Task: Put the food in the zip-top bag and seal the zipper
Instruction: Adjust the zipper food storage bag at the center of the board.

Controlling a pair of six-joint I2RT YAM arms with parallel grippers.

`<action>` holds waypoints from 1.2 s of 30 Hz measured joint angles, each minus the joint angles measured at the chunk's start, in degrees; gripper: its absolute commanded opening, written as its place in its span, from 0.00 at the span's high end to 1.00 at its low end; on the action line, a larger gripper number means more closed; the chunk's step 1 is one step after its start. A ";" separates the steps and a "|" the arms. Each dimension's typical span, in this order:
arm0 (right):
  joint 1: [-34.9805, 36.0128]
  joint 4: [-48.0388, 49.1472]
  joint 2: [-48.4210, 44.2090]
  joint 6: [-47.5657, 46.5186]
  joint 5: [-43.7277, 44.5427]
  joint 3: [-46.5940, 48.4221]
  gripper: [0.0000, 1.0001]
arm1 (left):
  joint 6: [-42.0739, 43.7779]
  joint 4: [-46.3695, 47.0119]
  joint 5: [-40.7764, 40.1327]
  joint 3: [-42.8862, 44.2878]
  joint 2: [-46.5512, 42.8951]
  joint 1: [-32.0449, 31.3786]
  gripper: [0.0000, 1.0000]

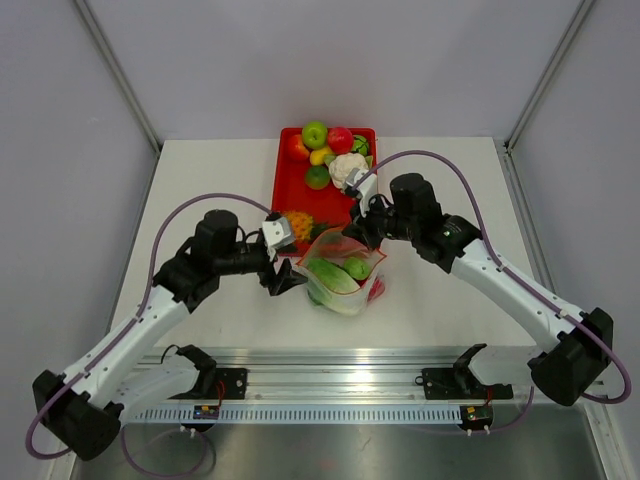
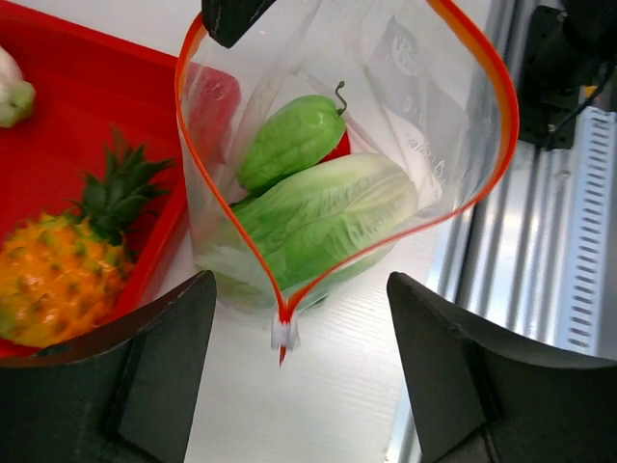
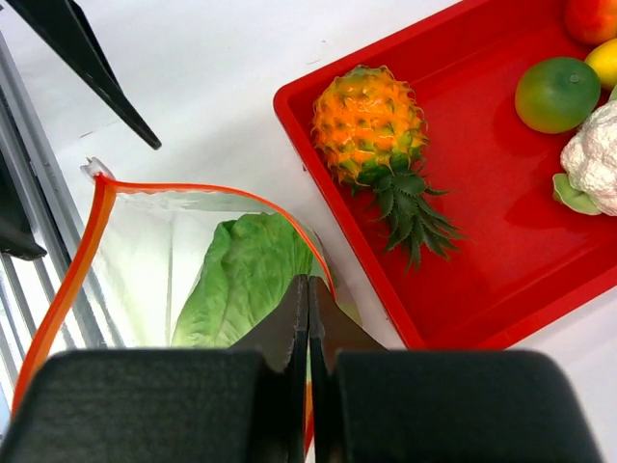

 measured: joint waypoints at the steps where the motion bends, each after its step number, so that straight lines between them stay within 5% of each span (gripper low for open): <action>1: -0.20 0.15 0.00 0.09 -0.33 -0.15 1.00 | 0.11 2.56 -1.01 -2.64 -2.71 0.00 0.22; 5: -0.46 0.70 0.02 0.28 -1.57 -0.28 1.00 | -0.22 8.85 -3.54 -8.52 -8.22 0.00 0.22; 12: -0.46 0.20 1.64 0.28 -2.84 0.28 0.91 | -0.39 9.62 -6.91 -5.86 -1.75 0.00 0.22; 14: -0.46 -0.35 2.19 0.31 -2.80 0.37 0.80 | -0.39 8.74 -8.15 -5.70 -1.07 0.04 0.21; 15: -0.46 -0.70 2.27 0.46 -2.78 0.37 0.64 | -0.44 8.31 -8.90 -5.75 -1.18 0.07 0.21; 18: -0.48 -0.98 2.29 0.44 -2.69 0.42 0.50 | -0.74 8.63 -10.16 -6.54 -2.67 0.07 0.22; 36: -0.50 -1.64 0.31 1.51 -1.11 3.17 0.45 | -1.03 7.56 -13.29 -8.22 -5.38 0.07 0.27</action>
